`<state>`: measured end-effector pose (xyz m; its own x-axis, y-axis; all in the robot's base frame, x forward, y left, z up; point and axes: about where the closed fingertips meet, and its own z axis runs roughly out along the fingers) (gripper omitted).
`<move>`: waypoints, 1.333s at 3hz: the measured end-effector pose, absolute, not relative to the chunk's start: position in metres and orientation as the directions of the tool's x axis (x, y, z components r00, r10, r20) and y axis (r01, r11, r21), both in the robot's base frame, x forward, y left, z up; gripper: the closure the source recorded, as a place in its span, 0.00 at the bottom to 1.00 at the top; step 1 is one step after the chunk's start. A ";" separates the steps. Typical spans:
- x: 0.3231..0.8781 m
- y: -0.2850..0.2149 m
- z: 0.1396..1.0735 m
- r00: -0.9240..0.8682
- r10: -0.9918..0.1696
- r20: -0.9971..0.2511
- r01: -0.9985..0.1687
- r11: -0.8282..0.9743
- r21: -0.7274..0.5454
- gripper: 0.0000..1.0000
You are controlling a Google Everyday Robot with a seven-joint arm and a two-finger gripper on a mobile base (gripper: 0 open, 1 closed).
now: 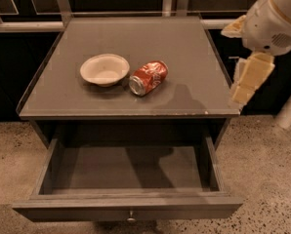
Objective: Place coke can into top drawer
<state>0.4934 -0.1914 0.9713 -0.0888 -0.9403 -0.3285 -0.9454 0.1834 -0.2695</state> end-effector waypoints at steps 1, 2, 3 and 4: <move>0.546 -0.157 0.967 0.027 -0.898 -0.439 -0.954 0.109 -0.280 0.00; 0.552 -0.157 0.969 0.030 -0.893 -0.450 -0.951 0.113 -0.286 0.00; 0.555 -0.155 0.961 0.031 -0.888 -0.459 -0.959 0.103 -0.264 0.00; 0.584 -0.122 0.937 0.109 -0.854 -0.508 -0.972 0.015 -0.235 0.00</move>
Offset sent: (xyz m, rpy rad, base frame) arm 0.0445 0.0285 -0.0039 0.0999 -0.0243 0.0951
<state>0.5840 -0.1222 0.9373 0.1090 -0.8544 -0.5080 -0.9720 0.0154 -0.2346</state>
